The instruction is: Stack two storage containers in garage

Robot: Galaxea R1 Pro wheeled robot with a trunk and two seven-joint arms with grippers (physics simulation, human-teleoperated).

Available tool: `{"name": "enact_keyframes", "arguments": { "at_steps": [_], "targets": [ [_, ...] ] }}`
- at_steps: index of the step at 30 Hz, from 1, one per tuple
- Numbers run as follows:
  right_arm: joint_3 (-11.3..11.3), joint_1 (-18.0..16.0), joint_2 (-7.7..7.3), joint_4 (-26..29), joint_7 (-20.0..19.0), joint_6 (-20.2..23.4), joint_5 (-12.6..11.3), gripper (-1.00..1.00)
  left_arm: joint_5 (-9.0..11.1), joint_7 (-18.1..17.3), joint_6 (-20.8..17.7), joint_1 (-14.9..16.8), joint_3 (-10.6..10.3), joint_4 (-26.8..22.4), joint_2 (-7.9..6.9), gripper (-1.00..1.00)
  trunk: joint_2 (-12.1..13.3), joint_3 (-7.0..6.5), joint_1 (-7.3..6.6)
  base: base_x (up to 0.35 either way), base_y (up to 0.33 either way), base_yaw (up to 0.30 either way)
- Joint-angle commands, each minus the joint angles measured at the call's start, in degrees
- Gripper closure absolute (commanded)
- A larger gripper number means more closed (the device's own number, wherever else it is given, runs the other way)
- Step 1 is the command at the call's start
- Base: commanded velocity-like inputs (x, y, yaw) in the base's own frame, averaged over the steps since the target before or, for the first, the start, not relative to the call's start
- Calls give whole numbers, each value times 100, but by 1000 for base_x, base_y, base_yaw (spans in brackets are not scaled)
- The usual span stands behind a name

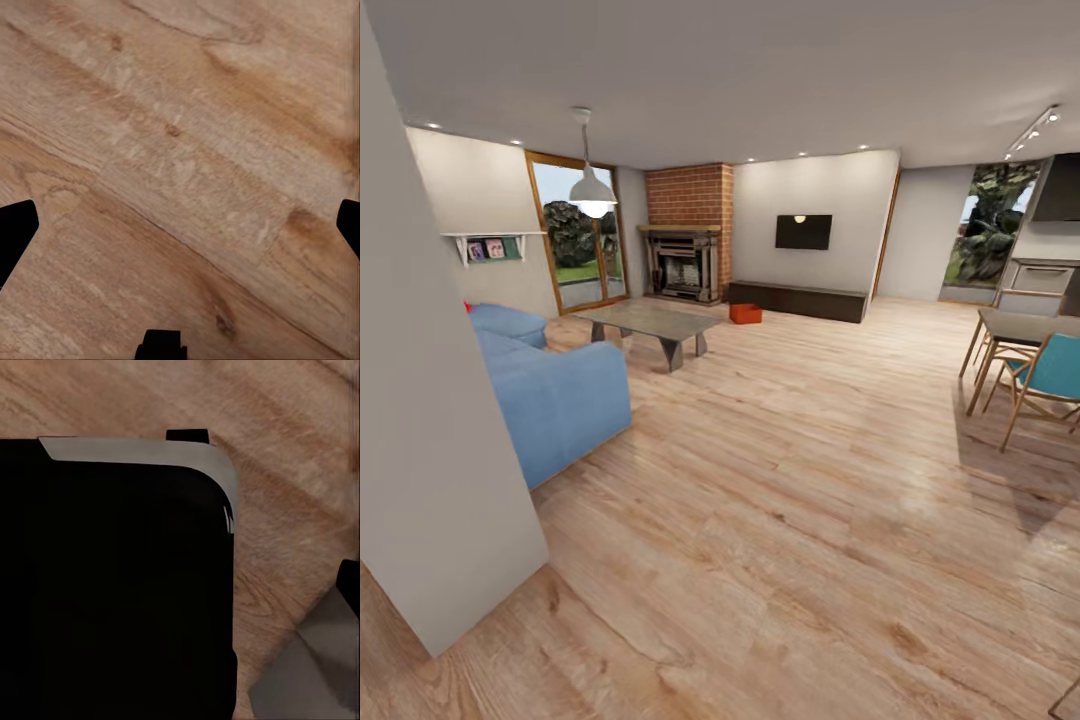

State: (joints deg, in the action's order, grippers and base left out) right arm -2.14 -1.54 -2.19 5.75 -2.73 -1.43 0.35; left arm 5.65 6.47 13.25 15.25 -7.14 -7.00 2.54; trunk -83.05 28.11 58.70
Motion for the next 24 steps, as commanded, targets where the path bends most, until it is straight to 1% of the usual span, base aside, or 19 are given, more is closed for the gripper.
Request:
{"name": "enact_keyframes", "arguments": {
  "at_steps": [1, 24],
  "targets": [
    [-23, -4, -1, -4, -26, -15, 5, -100, 59, 23, 23, 4, -50, 6, -2, -100, -3, 6, 3, 289, -158, 0],
    [-23, -4, -1, -4, -26, -15, 9, -100, 59, 21, 133, 4, -50, 6, 1, -100, -3, 6, 3, 301, -132, 0]
  ]
}}
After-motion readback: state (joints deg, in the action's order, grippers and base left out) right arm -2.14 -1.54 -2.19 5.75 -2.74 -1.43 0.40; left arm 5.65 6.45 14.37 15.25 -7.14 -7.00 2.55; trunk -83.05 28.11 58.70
